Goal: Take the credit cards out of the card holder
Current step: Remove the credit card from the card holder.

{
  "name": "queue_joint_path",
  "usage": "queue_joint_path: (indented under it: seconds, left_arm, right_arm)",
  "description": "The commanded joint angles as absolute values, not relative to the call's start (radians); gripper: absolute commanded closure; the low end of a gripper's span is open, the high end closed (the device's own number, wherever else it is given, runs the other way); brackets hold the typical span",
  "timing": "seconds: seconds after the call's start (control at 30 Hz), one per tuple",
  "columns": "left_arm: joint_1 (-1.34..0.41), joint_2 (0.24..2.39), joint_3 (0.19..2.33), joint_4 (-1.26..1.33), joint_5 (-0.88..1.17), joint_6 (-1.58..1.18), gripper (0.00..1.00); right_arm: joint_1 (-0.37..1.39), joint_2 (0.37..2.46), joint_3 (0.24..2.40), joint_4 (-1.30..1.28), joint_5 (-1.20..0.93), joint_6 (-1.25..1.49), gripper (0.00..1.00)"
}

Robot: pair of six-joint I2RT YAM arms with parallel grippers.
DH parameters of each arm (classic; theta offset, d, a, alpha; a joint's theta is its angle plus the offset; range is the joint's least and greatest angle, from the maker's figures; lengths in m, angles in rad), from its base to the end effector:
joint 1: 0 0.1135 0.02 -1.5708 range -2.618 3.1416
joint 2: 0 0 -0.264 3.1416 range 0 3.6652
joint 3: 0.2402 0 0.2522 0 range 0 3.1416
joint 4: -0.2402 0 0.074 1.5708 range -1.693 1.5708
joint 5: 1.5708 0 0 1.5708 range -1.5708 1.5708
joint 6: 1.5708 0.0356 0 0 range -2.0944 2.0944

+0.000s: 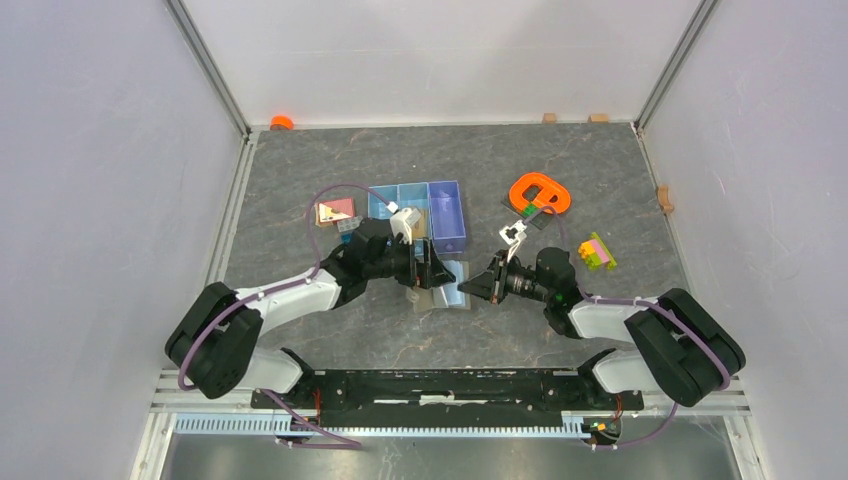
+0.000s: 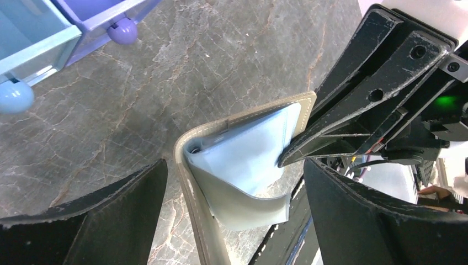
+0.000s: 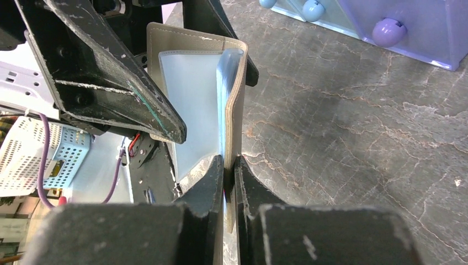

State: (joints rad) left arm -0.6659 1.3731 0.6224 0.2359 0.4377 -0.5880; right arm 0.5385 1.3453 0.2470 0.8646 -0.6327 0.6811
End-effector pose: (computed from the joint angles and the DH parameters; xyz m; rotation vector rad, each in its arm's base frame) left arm 0.2114 -0.1853 0.1968 0.3795 2.2384 -1.1759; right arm 0.1830 0.1339 0.1562 -0.3618 1.9690 1.3969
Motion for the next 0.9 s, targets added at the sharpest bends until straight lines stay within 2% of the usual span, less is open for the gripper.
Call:
queue_joint_path:
  seconds: [0.0,0.1,0.27,0.3,0.43,0.6,0.67,0.77,0.87]
  left_arm:
    - [-0.679,1.339,0.611,0.322,0.474,-0.606,0.06]
    - [-0.680,1.343,0.615,0.321,0.472,-0.603,0.18]
    - [-0.680,1.369,0.628,0.320,0.490,-0.610,0.18]
    - [-0.680,1.371,0.627,0.321,0.488,-0.609,0.22]
    - [-0.680,1.361,0.622,0.317,0.473,-0.606,0.53]
    - [-0.678,1.361,0.625,0.303,0.454,-0.606,0.80]
    - [-0.678,1.359,0.626,0.298,0.447,-0.603,0.84]
    - [-0.676,1.351,0.625,0.283,0.426,-0.603,0.85]
    - [-0.666,1.347,0.619,0.284,0.429,-0.614,0.85]
  right_arm:
    - [0.554,1.330,0.246,0.966,-0.670,0.708,0.94]
    - [0.558,1.329,0.247,0.969,-0.672,0.706,0.93]
    - [0.572,1.333,0.254,0.974,-0.682,0.706,0.93]
    - [0.574,1.333,0.254,0.974,-0.683,0.706,0.93]
    - [0.574,1.326,0.252,0.971,-0.680,0.701,0.89]
    - [0.574,1.320,0.253,0.966,-0.681,0.697,0.82]
    - [0.574,1.320,0.253,0.963,-0.680,0.697,0.78]
    - [0.574,1.317,0.253,0.963,-0.679,0.696,0.67]
    - [0.574,1.309,0.251,0.954,-0.675,0.692,0.65]
